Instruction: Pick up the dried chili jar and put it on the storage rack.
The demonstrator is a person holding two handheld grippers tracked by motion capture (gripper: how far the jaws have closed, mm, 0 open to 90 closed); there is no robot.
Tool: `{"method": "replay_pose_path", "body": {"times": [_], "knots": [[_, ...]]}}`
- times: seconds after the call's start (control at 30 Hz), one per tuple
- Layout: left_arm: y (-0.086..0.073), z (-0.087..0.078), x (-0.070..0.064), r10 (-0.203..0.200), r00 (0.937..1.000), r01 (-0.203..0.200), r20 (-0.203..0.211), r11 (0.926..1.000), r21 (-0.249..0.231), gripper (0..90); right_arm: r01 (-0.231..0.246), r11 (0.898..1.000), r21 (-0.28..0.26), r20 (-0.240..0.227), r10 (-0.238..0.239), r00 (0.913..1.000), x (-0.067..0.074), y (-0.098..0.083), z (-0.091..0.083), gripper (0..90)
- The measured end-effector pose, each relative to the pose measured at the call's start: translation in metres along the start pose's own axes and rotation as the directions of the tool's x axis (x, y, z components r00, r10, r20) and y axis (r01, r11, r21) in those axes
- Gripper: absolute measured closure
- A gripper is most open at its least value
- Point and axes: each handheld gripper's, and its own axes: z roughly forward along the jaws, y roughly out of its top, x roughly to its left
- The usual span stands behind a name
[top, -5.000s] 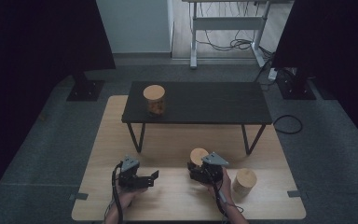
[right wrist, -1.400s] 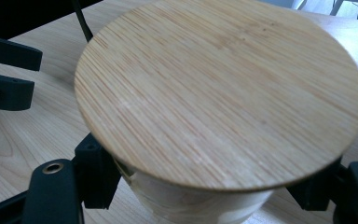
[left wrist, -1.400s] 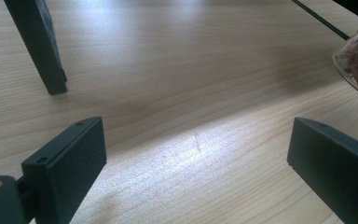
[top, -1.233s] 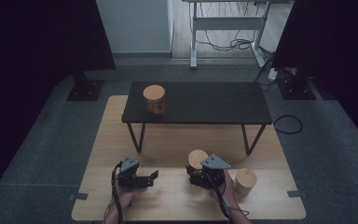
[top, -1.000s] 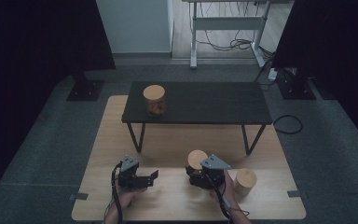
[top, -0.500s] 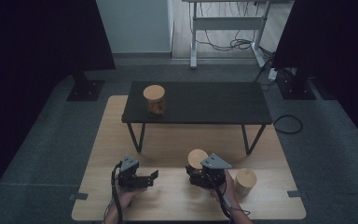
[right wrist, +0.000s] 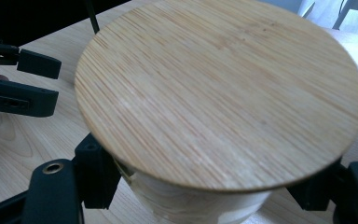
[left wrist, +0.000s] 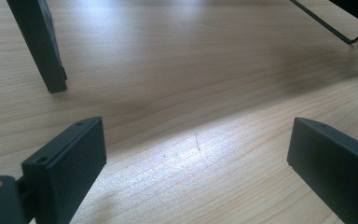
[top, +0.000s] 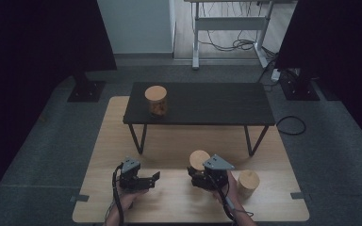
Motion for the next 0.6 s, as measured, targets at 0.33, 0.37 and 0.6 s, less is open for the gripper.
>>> {"method": "replay_pose_path", "body": {"times": [0.33, 0.37, 0.6], "knots": [[0.0001, -0.0001, -0.0001, 0.001, 1.0000, -0.001, 0.000, 1.0000, 0.000, 4.1, -0.001, 1.000, -0.008, 0.001, 0.001, 1.0000, -0.0005, 0.0016, -0.0035, 24.9], [0.0001, -0.0002, -0.0001, 0.001, 1.0000, -0.001, 0.000, 1.0000, 0.000, 4.1, 0.000, 1.000, -0.009, 0.001, 0.000, 1.0000, -0.0002, 0.0018, -0.0039, 24.9], [0.0000, -0.0001, 0.0005, -0.002, 1.0000, 0.002, -0.002, 1.0000, 0.000, 4.1, 0.000, 1.000, -0.011, -0.004, 0.000, 1.0000, 0.0006, 0.0054, -0.0071, 24.9]]}}
